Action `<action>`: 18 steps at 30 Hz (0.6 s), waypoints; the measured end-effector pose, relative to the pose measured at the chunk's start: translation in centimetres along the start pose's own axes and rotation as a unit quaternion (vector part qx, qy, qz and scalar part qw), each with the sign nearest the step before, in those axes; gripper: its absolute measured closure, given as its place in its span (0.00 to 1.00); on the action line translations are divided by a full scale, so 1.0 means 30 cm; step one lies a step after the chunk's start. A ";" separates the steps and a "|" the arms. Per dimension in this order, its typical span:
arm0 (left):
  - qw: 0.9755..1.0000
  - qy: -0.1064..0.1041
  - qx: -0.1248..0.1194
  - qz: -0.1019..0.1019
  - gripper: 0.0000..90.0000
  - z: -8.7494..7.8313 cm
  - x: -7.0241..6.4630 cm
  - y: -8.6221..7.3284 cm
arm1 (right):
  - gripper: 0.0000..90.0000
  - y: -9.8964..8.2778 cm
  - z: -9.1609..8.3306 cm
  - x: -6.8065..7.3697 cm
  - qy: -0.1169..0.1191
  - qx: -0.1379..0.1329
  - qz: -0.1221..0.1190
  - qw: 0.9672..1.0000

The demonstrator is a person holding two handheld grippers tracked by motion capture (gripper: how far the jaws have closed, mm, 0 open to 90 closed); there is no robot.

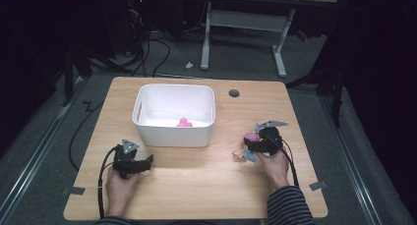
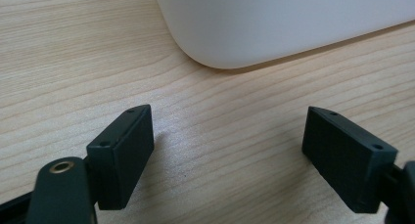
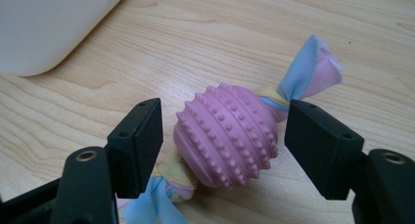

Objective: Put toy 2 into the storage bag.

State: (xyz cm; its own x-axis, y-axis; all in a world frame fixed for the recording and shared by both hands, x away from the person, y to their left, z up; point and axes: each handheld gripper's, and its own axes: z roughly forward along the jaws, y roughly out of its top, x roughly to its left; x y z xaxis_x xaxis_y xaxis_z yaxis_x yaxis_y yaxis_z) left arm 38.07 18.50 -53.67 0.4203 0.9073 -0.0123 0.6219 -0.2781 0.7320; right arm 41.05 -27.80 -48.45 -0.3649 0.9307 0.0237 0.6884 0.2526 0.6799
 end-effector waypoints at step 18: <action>1.000 0.000 -0.001 -0.002 0.23 0.000 0.001 0.000 | 0.38 -0.007 0.030 0.005 -0.008 0.023 -0.006 1.000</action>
State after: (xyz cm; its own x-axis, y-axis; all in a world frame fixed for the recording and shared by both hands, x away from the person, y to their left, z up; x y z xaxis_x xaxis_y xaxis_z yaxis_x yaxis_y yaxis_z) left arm 38.08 18.52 -53.68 0.4181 0.9083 -0.0148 0.6218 -0.2743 0.7336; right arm 41.40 -27.48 -49.25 -0.3638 0.9315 0.0032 0.7117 0.2757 0.6461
